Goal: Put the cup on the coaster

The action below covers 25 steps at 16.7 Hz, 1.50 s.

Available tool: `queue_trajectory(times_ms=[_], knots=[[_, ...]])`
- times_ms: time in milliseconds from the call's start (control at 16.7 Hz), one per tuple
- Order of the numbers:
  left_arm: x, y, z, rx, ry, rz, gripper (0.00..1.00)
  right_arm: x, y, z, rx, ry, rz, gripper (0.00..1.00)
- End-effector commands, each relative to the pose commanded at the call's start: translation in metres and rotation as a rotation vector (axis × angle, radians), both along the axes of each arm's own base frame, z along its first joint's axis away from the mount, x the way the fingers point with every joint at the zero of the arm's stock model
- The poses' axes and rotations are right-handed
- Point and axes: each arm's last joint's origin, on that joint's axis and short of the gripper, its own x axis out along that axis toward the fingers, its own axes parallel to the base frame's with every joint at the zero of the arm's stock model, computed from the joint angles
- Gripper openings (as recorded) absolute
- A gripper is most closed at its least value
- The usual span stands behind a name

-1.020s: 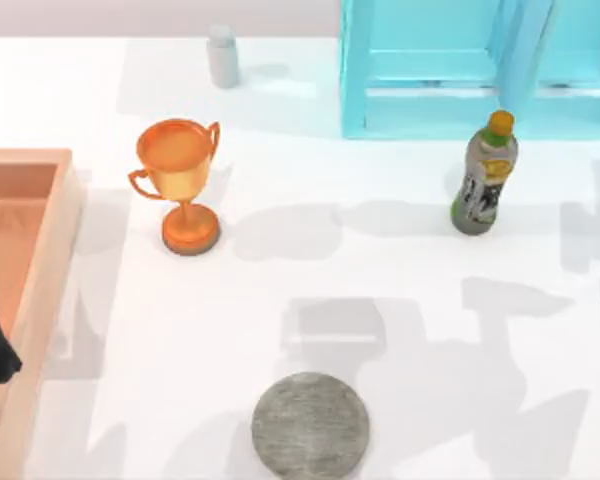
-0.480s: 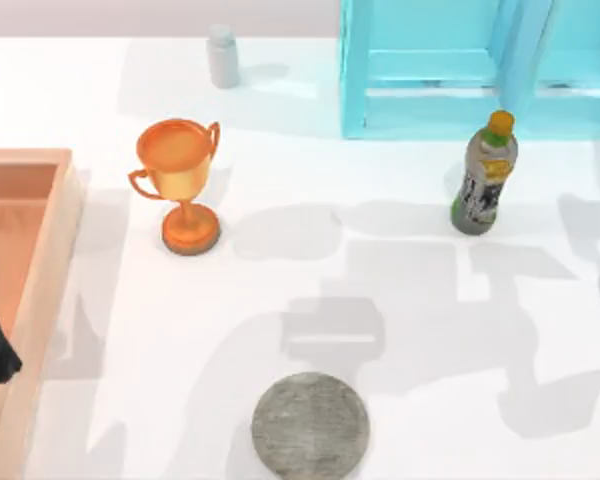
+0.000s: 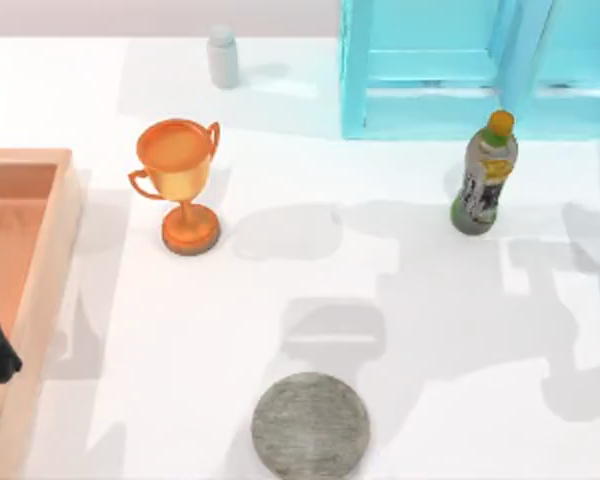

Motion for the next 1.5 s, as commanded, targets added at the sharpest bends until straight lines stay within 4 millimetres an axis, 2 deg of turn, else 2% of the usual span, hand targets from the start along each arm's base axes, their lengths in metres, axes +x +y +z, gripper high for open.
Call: queue_trajectory(times_ms=[180,300,600,1380,1500], knots=[[0.000,0.000,0.000,0.000,0.000,0.000,1.00,0.000,0.000,-0.036,-0.001,-0.009,0.000,1.00],[0.000,0.000,0.000,0.000,0.000,0.000,1.00,-0.003,0.000,-0.052,0.000,-0.001,0.001,1.00],[0.000,0.000,0.000,0.000,0.000,0.000,1.00,-0.004,0.000,-0.055,0.000,0.002,0.001,1.00],[0.000,0.000,0.000,0.000,0.000,0.000,1.00,-0.004,0.000,-0.055,0.000,0.002,0.001,0.02],[0.000,0.000,0.000,0.000,0.000,0.000,1.00,-0.004,0.000,-0.055,0.000,0.002,0.001,0.00]])
